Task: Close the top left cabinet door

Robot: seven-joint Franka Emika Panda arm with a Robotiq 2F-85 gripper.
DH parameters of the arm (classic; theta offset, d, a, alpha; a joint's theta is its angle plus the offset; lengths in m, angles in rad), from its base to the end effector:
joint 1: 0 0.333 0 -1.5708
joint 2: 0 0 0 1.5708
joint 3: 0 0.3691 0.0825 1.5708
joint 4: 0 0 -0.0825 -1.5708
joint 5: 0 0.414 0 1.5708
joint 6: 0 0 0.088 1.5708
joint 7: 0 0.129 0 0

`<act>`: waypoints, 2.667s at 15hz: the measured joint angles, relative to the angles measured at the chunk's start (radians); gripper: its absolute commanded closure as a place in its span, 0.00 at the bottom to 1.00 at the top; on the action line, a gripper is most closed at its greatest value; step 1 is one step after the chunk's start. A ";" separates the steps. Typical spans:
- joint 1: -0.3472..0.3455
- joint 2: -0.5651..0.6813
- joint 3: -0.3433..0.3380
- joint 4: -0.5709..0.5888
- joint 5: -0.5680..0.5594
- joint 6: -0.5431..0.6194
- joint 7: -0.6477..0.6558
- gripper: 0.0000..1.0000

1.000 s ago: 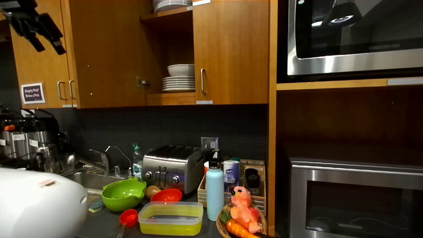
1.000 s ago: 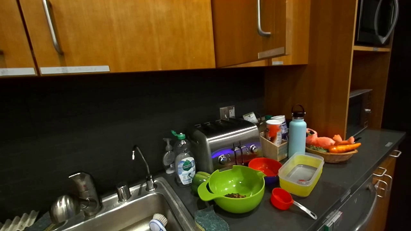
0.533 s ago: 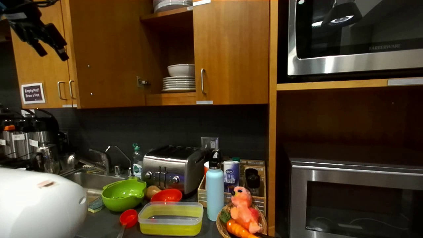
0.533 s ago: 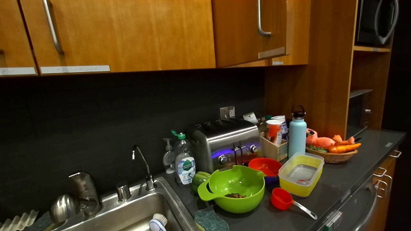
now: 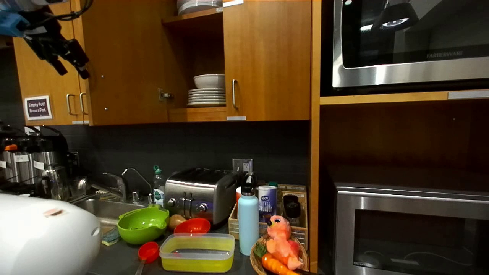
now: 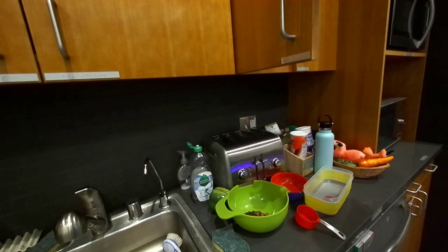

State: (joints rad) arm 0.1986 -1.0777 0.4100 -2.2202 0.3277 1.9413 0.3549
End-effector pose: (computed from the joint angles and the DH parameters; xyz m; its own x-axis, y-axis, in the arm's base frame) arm 0.1334 0.2625 0.7572 0.7581 0.0772 0.6475 0.2526 -0.9502 -0.1825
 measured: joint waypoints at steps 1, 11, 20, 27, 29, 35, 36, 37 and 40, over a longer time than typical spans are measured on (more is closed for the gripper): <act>0.000 0.000 -0.002 -0.003 -0.002 0.000 -0.007 0.58; 0.001 -0.011 -0.024 -0.019 -0.029 -0.003 -0.037 0.41; 0.000 -0.016 -0.028 -0.056 -0.070 -0.003 -0.050 0.00; 0.000 -0.019 -0.034 -0.108 -0.120 0.011 -0.096 0.00; 0.001 -0.019 -0.033 -0.117 -0.133 0.026 -0.120 0.20; 0.012 -0.019 -0.029 -0.127 -0.141 0.050 -0.155 0.66; 0.014 -0.020 -0.029 -0.128 -0.141 0.052 -0.156 0.73; 0.016 -0.021 -0.028 -0.128 -0.141 0.054 -0.156 0.79; 0.020 -0.029 -0.027 -0.131 -0.143 0.055 -0.156 0.98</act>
State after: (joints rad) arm 0.2188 -1.1063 0.3827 -2.3517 0.1851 1.9961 0.1985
